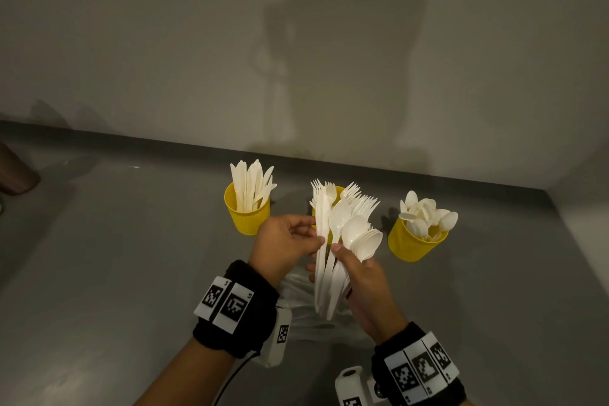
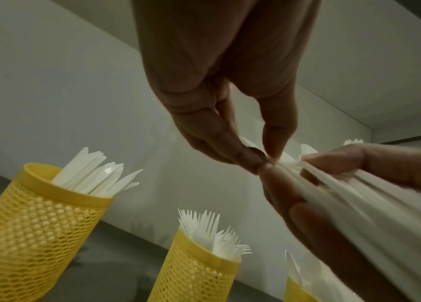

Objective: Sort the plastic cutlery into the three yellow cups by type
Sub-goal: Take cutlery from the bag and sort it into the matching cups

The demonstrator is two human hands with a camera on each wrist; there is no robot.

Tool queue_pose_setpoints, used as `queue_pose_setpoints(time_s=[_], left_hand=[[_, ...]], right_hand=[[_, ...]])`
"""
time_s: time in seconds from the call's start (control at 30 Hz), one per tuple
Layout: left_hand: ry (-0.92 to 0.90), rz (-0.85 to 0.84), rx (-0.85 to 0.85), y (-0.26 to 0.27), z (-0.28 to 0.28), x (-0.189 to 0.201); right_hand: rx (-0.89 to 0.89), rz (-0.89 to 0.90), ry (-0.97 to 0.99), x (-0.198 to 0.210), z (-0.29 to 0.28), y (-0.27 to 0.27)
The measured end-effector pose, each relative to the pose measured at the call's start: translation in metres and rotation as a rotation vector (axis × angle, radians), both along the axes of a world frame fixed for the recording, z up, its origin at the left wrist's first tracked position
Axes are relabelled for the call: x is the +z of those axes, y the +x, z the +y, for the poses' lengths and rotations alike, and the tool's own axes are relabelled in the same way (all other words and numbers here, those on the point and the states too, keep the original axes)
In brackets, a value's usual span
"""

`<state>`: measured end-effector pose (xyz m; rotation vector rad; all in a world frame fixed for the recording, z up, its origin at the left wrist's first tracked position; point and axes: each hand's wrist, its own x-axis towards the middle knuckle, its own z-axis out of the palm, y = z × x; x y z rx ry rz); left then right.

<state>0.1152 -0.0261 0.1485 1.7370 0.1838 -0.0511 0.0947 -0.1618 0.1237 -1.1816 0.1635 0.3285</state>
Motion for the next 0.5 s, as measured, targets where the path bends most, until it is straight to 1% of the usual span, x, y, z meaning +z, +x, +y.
queue_pose_setpoints(time_s=[0.1, 0.2, 0.27, 0.33, 0.4, 0.43, 0.5], left_hand=[[-0.021, -0.024, 0.096, 0.002, 0.008, 0.001], [-0.15, -0.032, 0.277, 0.014, 0.03, 0.01], [-0.17, -0.095, 0.399, 0.029, 0.054, 0.016], [-0.086, -0.177, 0.497, 0.045, 0.078, 0.019], [0.015, -0.225, 0.552, 0.059, 0.095, 0.015], [0.066, -0.223, 0.564, 0.066, 0.1, 0.01], [0.155, -0.168, 0.562, 0.078, 0.106, -0.004]], right_hand=[[-0.045, 0.008, -0.007, -0.002, -0.002, 0.001], [-0.083, 0.034, -0.046, -0.005, -0.007, 0.006], [-0.101, 0.067, -0.071, -0.009, -0.009, 0.008], [-0.099, 0.086, -0.063, -0.011, -0.009, 0.009], [-0.077, 0.087, -0.022, -0.011, -0.007, 0.009], [-0.062, 0.085, 0.003, -0.01, -0.006, 0.009], [-0.031, 0.076, 0.039, -0.009, -0.005, 0.008]])
